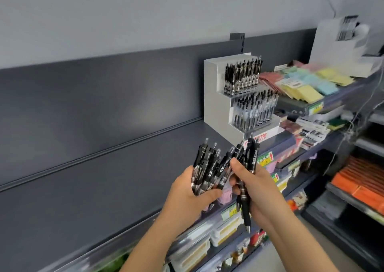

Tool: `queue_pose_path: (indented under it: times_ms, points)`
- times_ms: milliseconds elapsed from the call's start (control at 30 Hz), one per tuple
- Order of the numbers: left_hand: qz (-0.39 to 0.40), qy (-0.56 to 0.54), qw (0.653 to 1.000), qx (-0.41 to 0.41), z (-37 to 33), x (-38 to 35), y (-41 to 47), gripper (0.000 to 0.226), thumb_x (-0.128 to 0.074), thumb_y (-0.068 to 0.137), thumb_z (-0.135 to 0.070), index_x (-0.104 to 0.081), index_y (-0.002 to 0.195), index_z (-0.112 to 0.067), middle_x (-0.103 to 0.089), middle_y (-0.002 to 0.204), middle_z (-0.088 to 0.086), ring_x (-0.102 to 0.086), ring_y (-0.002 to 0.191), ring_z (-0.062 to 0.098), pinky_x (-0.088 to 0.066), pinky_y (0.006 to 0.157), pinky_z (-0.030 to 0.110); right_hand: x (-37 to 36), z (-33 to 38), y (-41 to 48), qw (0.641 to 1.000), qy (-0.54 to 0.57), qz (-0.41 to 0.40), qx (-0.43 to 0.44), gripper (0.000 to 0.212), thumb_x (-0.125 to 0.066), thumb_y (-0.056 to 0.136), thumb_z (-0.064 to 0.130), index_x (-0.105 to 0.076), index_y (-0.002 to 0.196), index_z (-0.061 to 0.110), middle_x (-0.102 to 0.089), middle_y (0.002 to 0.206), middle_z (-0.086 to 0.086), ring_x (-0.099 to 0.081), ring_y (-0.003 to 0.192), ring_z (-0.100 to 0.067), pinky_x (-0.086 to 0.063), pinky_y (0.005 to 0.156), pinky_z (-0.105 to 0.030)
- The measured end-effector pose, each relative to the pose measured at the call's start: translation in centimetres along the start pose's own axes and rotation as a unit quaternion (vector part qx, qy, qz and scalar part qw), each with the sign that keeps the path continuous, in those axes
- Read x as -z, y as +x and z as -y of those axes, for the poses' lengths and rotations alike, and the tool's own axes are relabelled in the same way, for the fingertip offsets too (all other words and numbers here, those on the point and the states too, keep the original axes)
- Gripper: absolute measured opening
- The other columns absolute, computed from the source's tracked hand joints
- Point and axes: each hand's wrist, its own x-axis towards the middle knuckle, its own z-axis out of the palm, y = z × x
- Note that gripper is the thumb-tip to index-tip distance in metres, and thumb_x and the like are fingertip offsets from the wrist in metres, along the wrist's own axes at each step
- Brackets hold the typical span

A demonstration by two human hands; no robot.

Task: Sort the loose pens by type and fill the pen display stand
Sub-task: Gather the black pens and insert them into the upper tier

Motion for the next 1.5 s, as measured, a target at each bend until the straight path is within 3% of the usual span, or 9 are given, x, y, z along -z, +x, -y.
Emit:
queue_pose_path:
  times_ms: [100,233,400,633,800,967,1133,1267,1500]
  points:
    - [0.011,0.013,1.0,-0.01,-0.1,-0.9,2.5,0.029,-0.075,0.076,-0.024,-0.056,0.095,-0.035,-0.067,0.086,-0.019,-0.062,0.075,-0.006,-0.044,0.06,0.004,1.6,0.6,1.8,0.999,-0.022,0.006,0.026,0.02,-0.066,0.078,0.025,-0.055,0.067,0.013,-0.05,0.053,-0.003,-0.042,0.043,-0.011,-0.037,0.042,-0.02]
    - [0.029,0.031,0.999,-0.029,0.1,-1.4,6.8,0.028,-0.074,0.077,-0.024,-0.055,0.095,-0.035,-0.067,0.09,-0.018,-0.062,0.08,-0.005,-0.049,0.069,0.01,2.9,1.6,5.2,0.998,-0.049,0.011,0.04,0.02,-0.069,0.071,0.027,-0.058,0.061,0.014,-0.049,0.051,-0.003,-0.04,0.043,-0.012,-0.036,0.042,-0.019]
    - [0.043,0.012,0.997,-0.058,-1.8,-0.8,12.8,0.029,-0.074,0.078,-0.024,-0.056,0.097,-0.035,-0.068,0.087,-0.018,-0.064,0.075,-0.002,-0.047,0.066,0.01,3.1,4.9,10.6,0.995,-0.07,0.006,0.073,0.024,-0.072,0.069,0.022,-0.052,0.063,0.01,-0.045,0.049,-0.004,-0.038,0.041,-0.012,-0.034,0.041,-0.018]
    - [0.028,-0.007,0.995,-0.099,-5.0,-0.5,19.5,0.027,-0.074,0.077,-0.024,-0.058,0.097,-0.034,-0.069,0.088,-0.02,-0.065,0.078,-0.003,-0.046,0.066,0.007,3.5,9.4,16.2,0.986,-0.068,0.005,0.149,0.015,-0.072,0.069,0.018,-0.061,0.062,0.011,-0.046,0.047,-0.003,-0.04,0.041,-0.011,-0.035,0.04,-0.019]
    - [-0.051,-0.051,0.993,-0.092,-5.8,-1.0,22.2,0.018,-0.072,0.078,-0.02,-0.061,0.09,-0.026,-0.07,0.081,-0.017,-0.063,0.07,-0.004,-0.045,0.06,0.006,4.8,11.4,19.9,0.978,-0.047,-0.032,0.198,0.037,-0.071,0.069,0.023,-0.063,0.088,-0.007,-0.049,0.05,0.0,-0.042,0.043,-0.008,-0.036,0.041,-0.018]
    - [-0.146,-0.037,0.987,-0.047,-5.7,-2.2,23.9,0.015,-0.071,0.078,-0.027,-0.057,0.085,-0.025,-0.067,0.07,-0.008,-0.053,0.049,0.01,-0.047,0.044,0.026,7.0,13.8,23.5,0.972,-0.033,-0.031,0.229,0.026,-0.073,0.069,0.027,-0.065,0.082,0.005,-0.051,0.054,-0.003,-0.043,0.046,-0.009,-0.037,0.043,-0.019]
    - [-0.242,-0.04,0.97,-0.007,-5.8,-4.9,24.3,0.016,-0.071,0.078,-0.026,-0.056,0.084,-0.021,-0.065,0.062,-0.007,-0.056,0.049,0.002,-0.043,0.051,0.023,9.7,16.6,27.8,0.968,-0.03,0.012,0.248,0.01,-0.072,0.079,0.021,-0.063,0.076,0.019,-0.057,0.062,-0.001,-0.042,0.048,-0.008,-0.038,0.044,-0.019]
    - [-0.305,-0.026,0.952,0.023,-7.0,-8.1,23.9,0.015,-0.071,0.077,-0.026,-0.057,0.084,-0.024,-0.065,0.064,-0.009,-0.056,0.049,0.001,-0.042,0.052,0.022,11.0,18.1,31.1,0.961,-0.059,0.051,0.265,0.023,-0.074,0.078,0.02,-0.062,0.061,0.03,-0.051,0.049,0.01,-0.042,0.045,-0.008,-0.038,0.044,-0.021]
    - [-0.399,-0.006,0.914,0.072,-8.5,-11.3,22.5,0.016,-0.072,0.078,-0.029,-0.056,0.078,-0.024,-0.064,0.061,-0.002,-0.055,0.05,0.006,-0.042,0.056,0.029,10.8,18.2,34.1,0.94,-0.143,0.138,0.279,0.016,-0.074,0.078,0.022,-0.06,0.07,0.021,-0.053,0.046,0.016,-0.046,0.042,0.002,-0.038,0.044,-0.011]
